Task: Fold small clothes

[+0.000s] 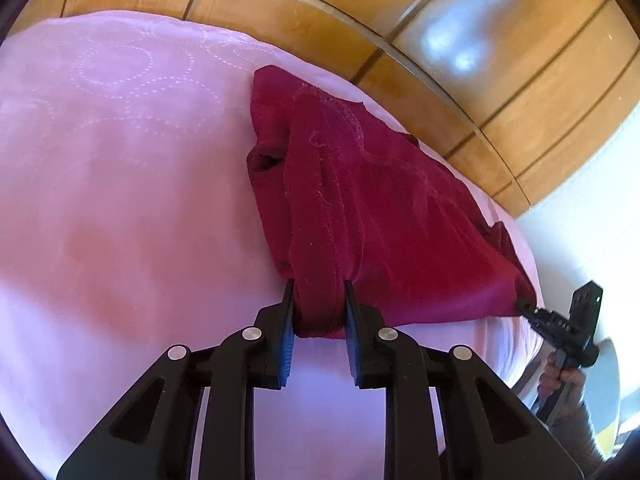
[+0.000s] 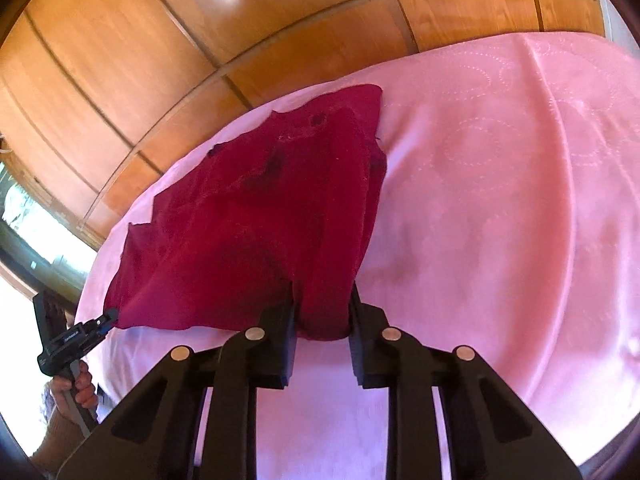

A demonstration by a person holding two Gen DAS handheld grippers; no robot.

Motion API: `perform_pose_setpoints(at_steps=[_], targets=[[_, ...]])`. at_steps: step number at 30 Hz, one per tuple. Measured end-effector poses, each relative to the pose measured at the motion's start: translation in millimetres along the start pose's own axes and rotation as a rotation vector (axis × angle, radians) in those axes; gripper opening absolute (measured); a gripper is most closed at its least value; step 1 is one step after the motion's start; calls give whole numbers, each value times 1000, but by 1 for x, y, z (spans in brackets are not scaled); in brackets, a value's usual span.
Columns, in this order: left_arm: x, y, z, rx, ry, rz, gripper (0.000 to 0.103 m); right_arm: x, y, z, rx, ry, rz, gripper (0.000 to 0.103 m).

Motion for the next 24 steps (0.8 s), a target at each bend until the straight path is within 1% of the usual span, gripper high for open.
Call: perform_pose_setpoints(at_steps=[2,7,9,12,14,15,16,17,19,20,21,22,23,24], targets=[[-4,-18,-10,13,-18,-11,21,-4,-12,-10,12,-5,-19,20],[-16,-66,-31,60,-33,-12,21,-18,-60,-27,109,-25,-64,20],[-16,-77,-36,70,-41,-30,21,-21,-73,-29,138,-28,-70,20],[-18,-75,-41,62,-44,-26,24,-21,-75,-30,147,-20,-69,21],[-19,-64,-43,49,-45,-20,32,-21,-69,-27,153,-17,-51,31],[-21,-60,-41,39,-33,-14,34,-23,-65,-25,150,-16,-36,34],[-22,-53,-42,26,-20,1,36,-25,-61,-25,140,-14,-27,44],[-21,-50,-44,19,-6,12,36,-25,-55,-26,121,-17,-21,56],[-18,-35,-42,-8,38,29,36,-26,-48,-30,87,-51,-28,64],[-17,-28,-40,-19,39,31,38,-22,-42,-33,73,-63,-31,64],[-16,-22,-37,-26,45,34,43,-21,-38,-33,61,-71,-32,64],[-16,-18,-35,-32,54,40,58,-20,-33,-32,45,-88,-34,64],[-17,-10,-30,-46,77,62,69,-18,-26,-31,19,-114,-40,64],[-18,-5,-27,-57,98,80,72,-17,-21,-30,3,-126,-44,64]])
Point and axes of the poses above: each gripper's, at about its wrist camera, not at the fingertips, and z roughly the way its jaws point, x to its left, y to its top, the point moved 4 cm from there along z, roughly the way its jaws point, and after that the axes turned 13 degrees about -y, right-handed, at the moved point
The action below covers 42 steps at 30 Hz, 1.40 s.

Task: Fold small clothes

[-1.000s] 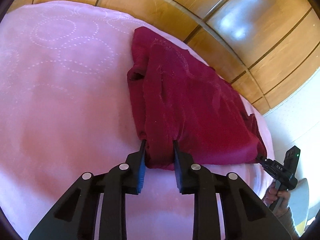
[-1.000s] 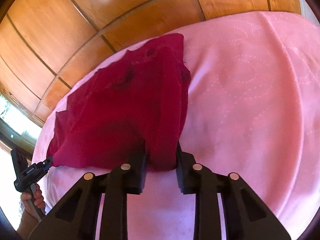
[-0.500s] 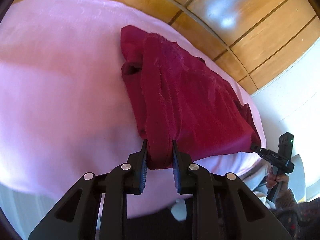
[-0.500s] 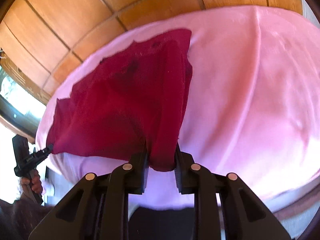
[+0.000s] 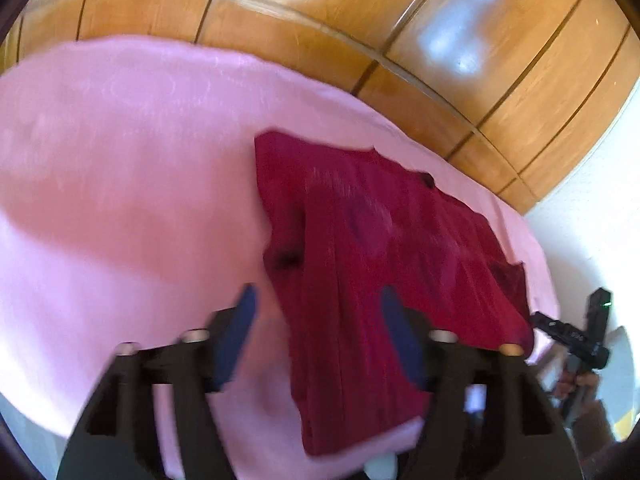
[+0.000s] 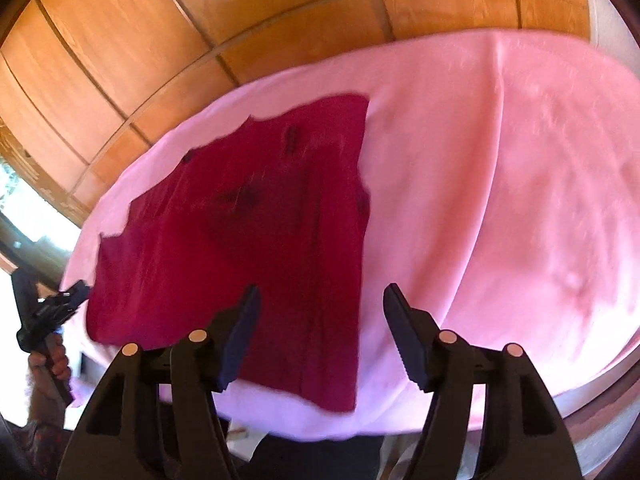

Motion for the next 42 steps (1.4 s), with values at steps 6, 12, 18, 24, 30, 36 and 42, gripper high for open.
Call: perform_pose_setpoints(at_steps=[6,12,18,24,30,36,42], targets=[[-4,22,24,22,41,92,76,13,30,23,-54,-58,-44,62],[-4,29,47,92,-34,76,39,22,43,44,-38,-96,-74,33],[-5,31,38,43,-39,79,8,24,42,21,-83,-123,-131,7],[-23,47,11,-38,-62,149,7,31,68,-9,-158,-46,-99,7],[-21,96,20,-114,-40,146,7,46,122,13,-193,-36,-64,7],[-7,140,57,-114,25,156,7,49,163,62,-163,-68,-15,7],[24,164,105,-70,105,113,7,49,189,114,-126,-126,19,7]])
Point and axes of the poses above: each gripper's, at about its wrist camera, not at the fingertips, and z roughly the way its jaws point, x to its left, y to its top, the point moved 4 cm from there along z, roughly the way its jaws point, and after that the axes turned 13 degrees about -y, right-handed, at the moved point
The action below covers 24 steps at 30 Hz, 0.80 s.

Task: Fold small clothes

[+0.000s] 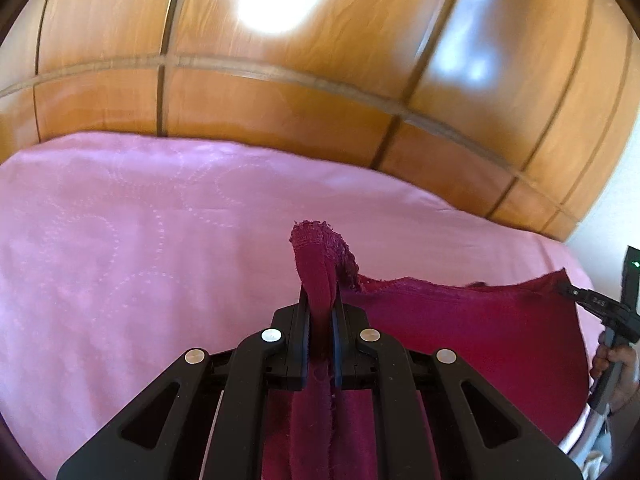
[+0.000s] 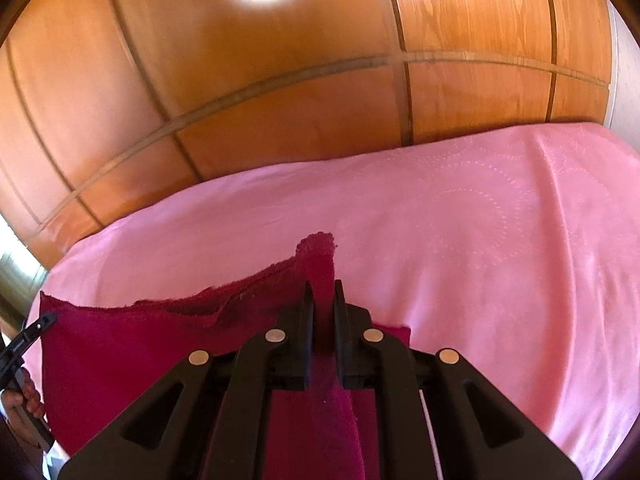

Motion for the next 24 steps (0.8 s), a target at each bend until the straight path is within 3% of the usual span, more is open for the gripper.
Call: perform_pose_setpoints(at_steps=[6,8,10,11,13,19,24], targets=[[25,-7,46,118,64,-39,8,6,-12,50,85,-70,-52,8],[26,-10,45,133,70,-39,9,2,-14,50,92,-58,-36,25],[25,-10,34,116,50,-38,22,-2,-13,40,70,-37,-17,42],[25,-12,26,105,53,-38,32,-6,-14,34,58,-30,-10,45],[25,-17,12,93,45,-34,39,-10,-17,22,51,-11,1,46],[32,-57,-41,90,-8,-78,39,-4,-48,-39,1,98,13,68],[22,-105,-88,118,-126,-48,39,32,-93,-77,12,216,-93,74]])
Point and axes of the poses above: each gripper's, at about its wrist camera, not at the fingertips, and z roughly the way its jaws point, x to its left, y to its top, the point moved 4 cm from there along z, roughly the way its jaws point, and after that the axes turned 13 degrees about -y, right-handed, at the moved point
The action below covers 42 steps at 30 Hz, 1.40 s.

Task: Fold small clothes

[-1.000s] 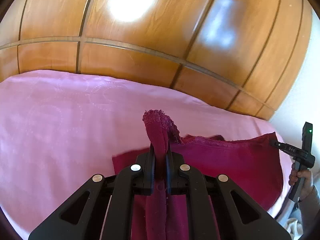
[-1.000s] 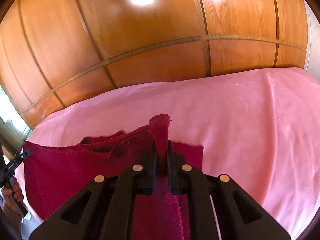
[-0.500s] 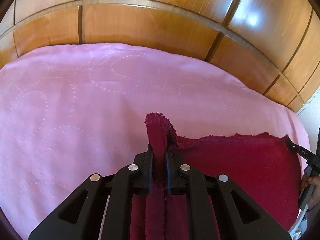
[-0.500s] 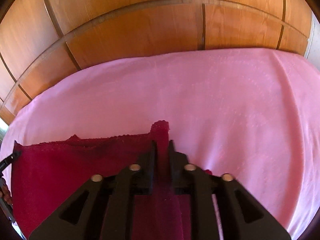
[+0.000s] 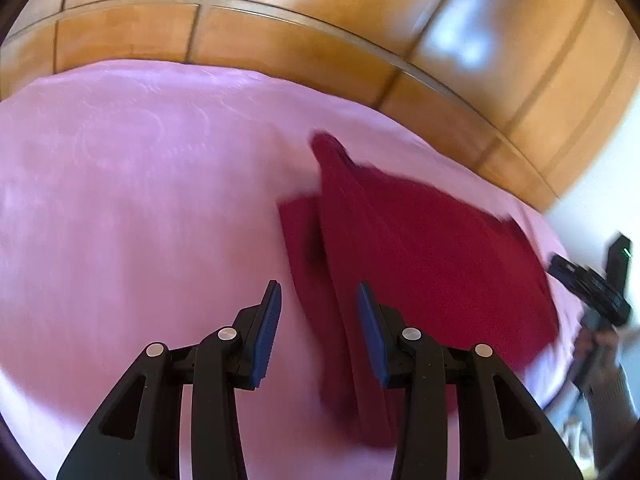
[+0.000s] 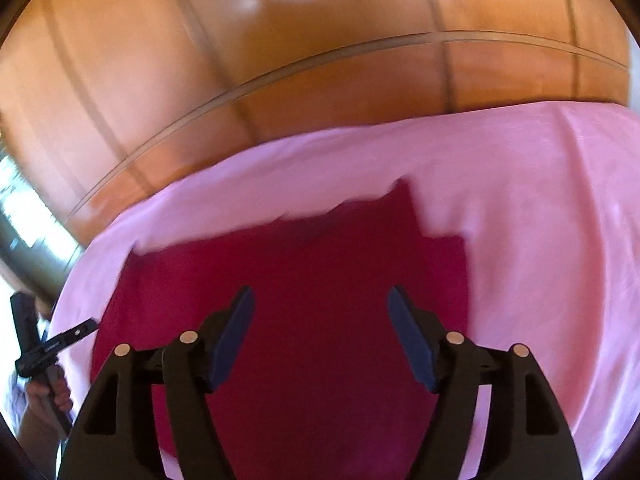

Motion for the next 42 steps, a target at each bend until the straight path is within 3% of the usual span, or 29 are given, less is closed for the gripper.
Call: perform_pose_setpoints(at_steps=[3,5,8,12,15,17,19,23,27,34,37,39,42], targets=[[-14,-31,-12,50,-59,65,39,23,-24,1,22,16,-59,74],[-24,-50,-15,92,-81,116,54,32,-38,7,49,6,-80,75],[-38,-70,-13,133,-60,202,55,36,-46,13,56,-31,-97,75],[-44,-73,-5,141,-45,265,55,34,-46,21,66,-42,-94,77],[-43,-70,8,161,-12,325,33,37,-44,28,72,-44,-98,78],[-44,-70,11,189,-33,355,16,36,-44,32,74,-47,-104,79],[-52,-71,6,218,-27,446,8,34,-43,34,80,-49,-109,79],[-52,-75,-8,277,-2,541,7,28,-42,39,81,-52,-112,79],[-41,-84,2,300,2,504,7,30,-43,40,68,-79,-142,80],[-36,-71,-26,191,-94,285,7,18,-38,13,68,-42,-107,79],[-36,-63,-42,121,-98,233,23,-9,-36,-14,36,-41,-49,79],[-39,-56,-48,71,-104,204,25,-37,-38,-30,27,-61,8,78],[-51,-47,-42,35,-120,185,25,-79,-53,-48,44,-105,84,64]])
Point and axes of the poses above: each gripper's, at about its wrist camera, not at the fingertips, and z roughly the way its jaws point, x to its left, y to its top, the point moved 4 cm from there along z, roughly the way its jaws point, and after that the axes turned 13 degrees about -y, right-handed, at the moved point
